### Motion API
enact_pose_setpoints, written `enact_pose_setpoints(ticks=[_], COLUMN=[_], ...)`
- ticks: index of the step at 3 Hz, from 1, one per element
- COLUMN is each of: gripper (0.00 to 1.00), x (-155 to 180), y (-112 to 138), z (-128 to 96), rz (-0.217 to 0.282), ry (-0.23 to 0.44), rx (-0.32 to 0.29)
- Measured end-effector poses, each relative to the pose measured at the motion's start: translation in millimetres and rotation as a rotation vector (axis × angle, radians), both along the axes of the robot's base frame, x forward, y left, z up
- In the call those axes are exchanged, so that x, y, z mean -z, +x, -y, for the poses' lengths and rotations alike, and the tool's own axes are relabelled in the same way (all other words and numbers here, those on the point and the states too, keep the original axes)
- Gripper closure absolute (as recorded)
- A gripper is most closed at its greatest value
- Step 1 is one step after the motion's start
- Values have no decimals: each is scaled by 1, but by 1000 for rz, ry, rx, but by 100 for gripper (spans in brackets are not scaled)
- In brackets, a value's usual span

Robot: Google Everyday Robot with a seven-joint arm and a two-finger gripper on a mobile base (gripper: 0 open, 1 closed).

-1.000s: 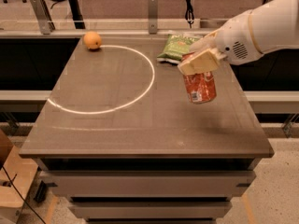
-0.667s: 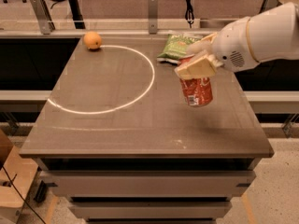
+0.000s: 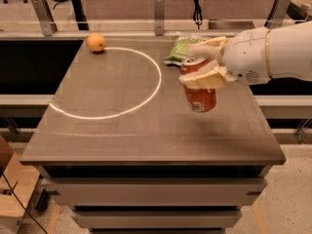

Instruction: Place coke can upright

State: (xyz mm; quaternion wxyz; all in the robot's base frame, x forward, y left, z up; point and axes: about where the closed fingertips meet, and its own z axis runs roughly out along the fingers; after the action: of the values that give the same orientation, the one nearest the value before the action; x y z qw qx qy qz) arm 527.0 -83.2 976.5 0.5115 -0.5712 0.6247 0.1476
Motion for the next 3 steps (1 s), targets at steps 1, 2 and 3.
enact_pose_setpoints(ticks=[1,2,3], gripper=[100,100,100], x=[0,3,12], y=[-4,-4,-1], z=[-1,-2,-4], rz=[123,244,315], ry=[23,33,67], rx=[-82,-152,-199])
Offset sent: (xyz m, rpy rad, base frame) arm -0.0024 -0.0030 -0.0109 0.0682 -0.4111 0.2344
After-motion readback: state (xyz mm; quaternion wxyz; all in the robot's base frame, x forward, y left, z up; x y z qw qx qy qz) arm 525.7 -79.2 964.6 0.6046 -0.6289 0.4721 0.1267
